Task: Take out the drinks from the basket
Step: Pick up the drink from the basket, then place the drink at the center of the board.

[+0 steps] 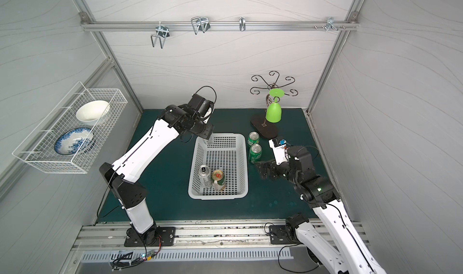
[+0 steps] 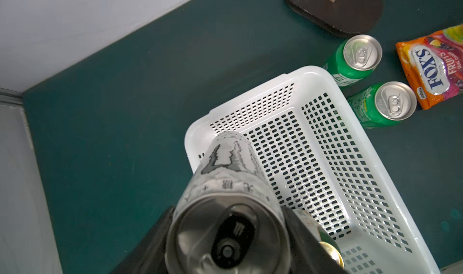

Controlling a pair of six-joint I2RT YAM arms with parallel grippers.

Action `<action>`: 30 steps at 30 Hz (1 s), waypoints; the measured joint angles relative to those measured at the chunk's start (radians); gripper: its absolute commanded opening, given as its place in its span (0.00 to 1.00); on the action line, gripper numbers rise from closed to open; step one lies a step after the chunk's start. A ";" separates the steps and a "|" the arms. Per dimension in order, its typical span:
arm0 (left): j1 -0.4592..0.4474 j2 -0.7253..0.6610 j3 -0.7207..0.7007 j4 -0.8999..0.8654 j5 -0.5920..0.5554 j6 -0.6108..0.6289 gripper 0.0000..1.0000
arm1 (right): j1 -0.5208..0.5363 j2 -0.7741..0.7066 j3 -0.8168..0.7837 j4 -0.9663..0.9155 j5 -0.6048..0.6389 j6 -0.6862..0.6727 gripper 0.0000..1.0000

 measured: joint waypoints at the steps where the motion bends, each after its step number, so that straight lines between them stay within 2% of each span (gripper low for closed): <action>1: 0.004 -0.007 0.014 -0.009 -0.011 0.006 0.42 | 0.000 0.000 -0.003 0.000 -0.001 0.001 0.99; 6: 0.050 -0.033 0.033 -0.042 -0.022 0.017 0.41 | 0.000 0.000 -0.014 0.002 -0.002 0.006 0.99; 10: 0.133 -0.058 0.027 -0.058 -0.017 0.017 0.40 | 0.000 0.000 -0.019 0.006 -0.002 0.010 0.99; 18: 0.305 -0.134 -0.101 -0.049 0.011 0.016 0.40 | 0.000 0.000 -0.034 0.009 -0.003 0.011 0.99; 23: 0.365 -0.134 -0.196 -0.012 0.076 0.009 0.39 | 0.000 0.000 -0.039 0.010 -0.004 0.011 0.99; 30: 0.406 -0.065 -0.225 0.048 0.128 0.001 0.39 | 0.000 0.000 -0.039 0.010 -0.005 0.011 0.99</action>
